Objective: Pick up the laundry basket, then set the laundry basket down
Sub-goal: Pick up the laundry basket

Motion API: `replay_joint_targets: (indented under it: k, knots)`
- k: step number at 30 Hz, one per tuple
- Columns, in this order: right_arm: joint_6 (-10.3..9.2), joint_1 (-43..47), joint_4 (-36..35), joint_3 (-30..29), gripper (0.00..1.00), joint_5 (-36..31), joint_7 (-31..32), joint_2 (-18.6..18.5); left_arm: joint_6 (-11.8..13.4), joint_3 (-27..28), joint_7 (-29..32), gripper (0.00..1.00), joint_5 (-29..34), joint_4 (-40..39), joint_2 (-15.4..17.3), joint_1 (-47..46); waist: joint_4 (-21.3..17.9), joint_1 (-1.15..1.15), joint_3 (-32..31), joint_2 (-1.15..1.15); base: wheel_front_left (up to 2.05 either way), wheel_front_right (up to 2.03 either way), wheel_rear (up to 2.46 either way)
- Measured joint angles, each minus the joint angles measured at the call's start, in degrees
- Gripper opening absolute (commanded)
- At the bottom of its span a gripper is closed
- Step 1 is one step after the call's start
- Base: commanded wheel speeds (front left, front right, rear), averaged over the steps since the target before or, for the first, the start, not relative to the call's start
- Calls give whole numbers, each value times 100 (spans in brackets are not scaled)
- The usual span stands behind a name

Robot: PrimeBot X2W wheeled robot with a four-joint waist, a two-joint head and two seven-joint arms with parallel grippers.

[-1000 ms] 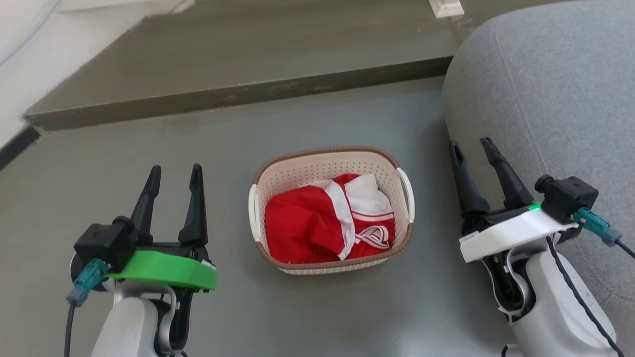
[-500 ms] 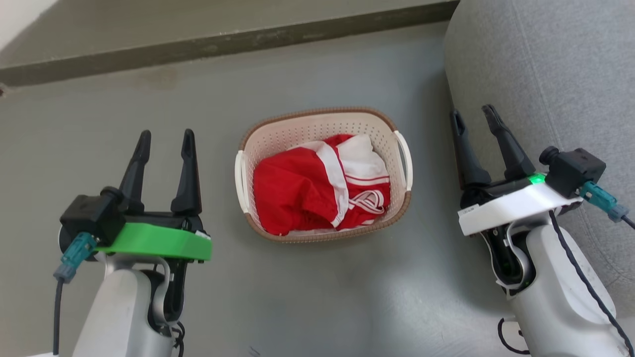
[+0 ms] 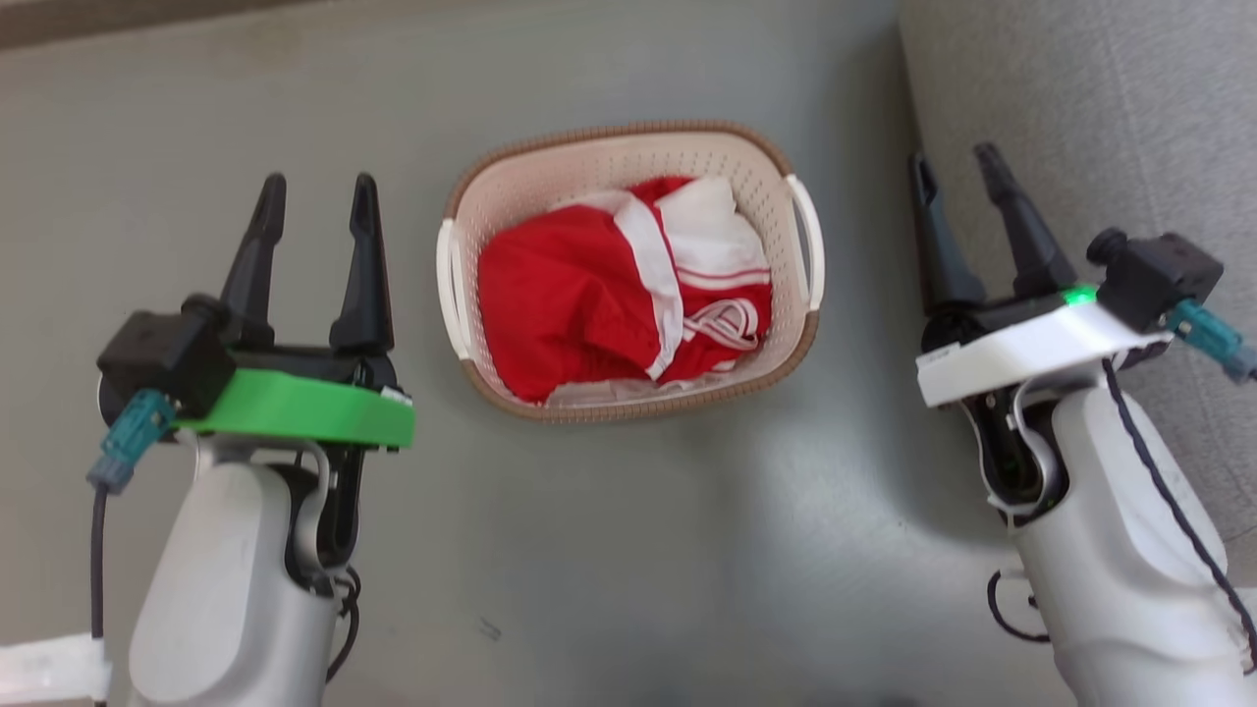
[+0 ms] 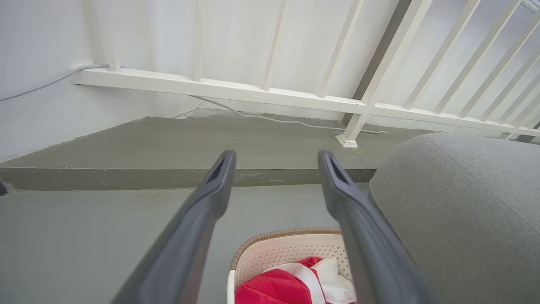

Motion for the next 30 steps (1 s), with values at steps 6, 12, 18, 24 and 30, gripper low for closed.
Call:
replay_joint_targets:
  k: [6, 12, 18, 24, 30]
  knots:
    - [0, -313, 346, -45, 100, -10, 0, -1, -3, -71, 0, 100, -12, 231, -14, -341, 27, 0, 403, 0, 0, 0, 0]
    - [1, -770, 695, -98, 100, -9, 0, -3, -4, -151, -8, 100, 63, 655, -24, -670, 59, -1, 795, 0, 0, 0, 0]
    - [1, -1210, 1095, -110, 100, -9, 0, -7, -10, -205, -8, 100, 70, 1225, -37, -1031, 101, 0, 1154, 0, 0, 0, 0]
    - [1, -1520, 1596, -113, 100, -7, 0, -15, -54, -220, -8, 100, -123, 1752, -64, -1452, 156, 0, 1450, 0, 0, 0, 0]
    - [1, -1903, 2004, -116, 100, -7, 26, -34, -55, -271, -5, 100, -196, 2240, -85, -1903, 205, 0, 1712, 0, 0, 0, 0]
